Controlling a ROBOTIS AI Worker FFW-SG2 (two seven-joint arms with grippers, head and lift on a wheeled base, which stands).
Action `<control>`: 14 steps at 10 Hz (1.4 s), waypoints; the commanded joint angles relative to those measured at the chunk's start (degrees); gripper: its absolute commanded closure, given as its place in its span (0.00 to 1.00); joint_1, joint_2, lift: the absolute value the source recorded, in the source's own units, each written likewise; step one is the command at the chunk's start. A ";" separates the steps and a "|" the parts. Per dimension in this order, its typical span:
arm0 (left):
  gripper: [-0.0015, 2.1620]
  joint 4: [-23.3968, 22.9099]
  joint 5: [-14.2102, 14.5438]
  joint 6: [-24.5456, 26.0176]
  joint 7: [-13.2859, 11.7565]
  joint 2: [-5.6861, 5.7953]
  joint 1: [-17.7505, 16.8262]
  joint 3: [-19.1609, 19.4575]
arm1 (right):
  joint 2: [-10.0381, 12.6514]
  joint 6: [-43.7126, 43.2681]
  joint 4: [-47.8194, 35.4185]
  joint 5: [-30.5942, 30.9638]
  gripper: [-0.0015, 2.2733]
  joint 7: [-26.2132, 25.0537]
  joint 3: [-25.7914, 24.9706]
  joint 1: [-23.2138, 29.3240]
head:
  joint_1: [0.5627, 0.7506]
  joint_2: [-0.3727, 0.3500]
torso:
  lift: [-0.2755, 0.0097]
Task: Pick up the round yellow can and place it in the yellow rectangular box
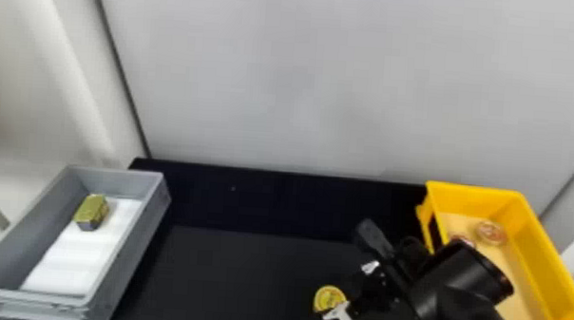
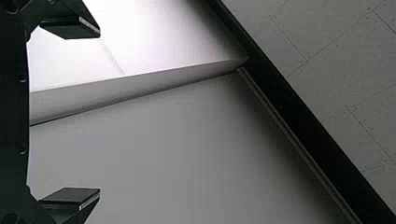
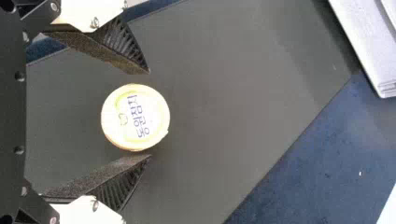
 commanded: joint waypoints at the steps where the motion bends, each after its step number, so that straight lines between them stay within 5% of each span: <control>1: 0.04 0.19 0.00 -0.02 0.01 -0.06 -0.31 -0.26 | -0.08 -0.83 1.56 -0.13 0.08 -0.05 0.47 -0.52 | 0.53 0.59 | 0.93; 14: 0.04 0.81 -0.09 -0.46 -0.17 -0.41 -0.75 -0.97 | 0.01 -3.47 5.78 -2.60 0.02 -2.42 3.55 -2.19 | 0.53 0.59 | 0.93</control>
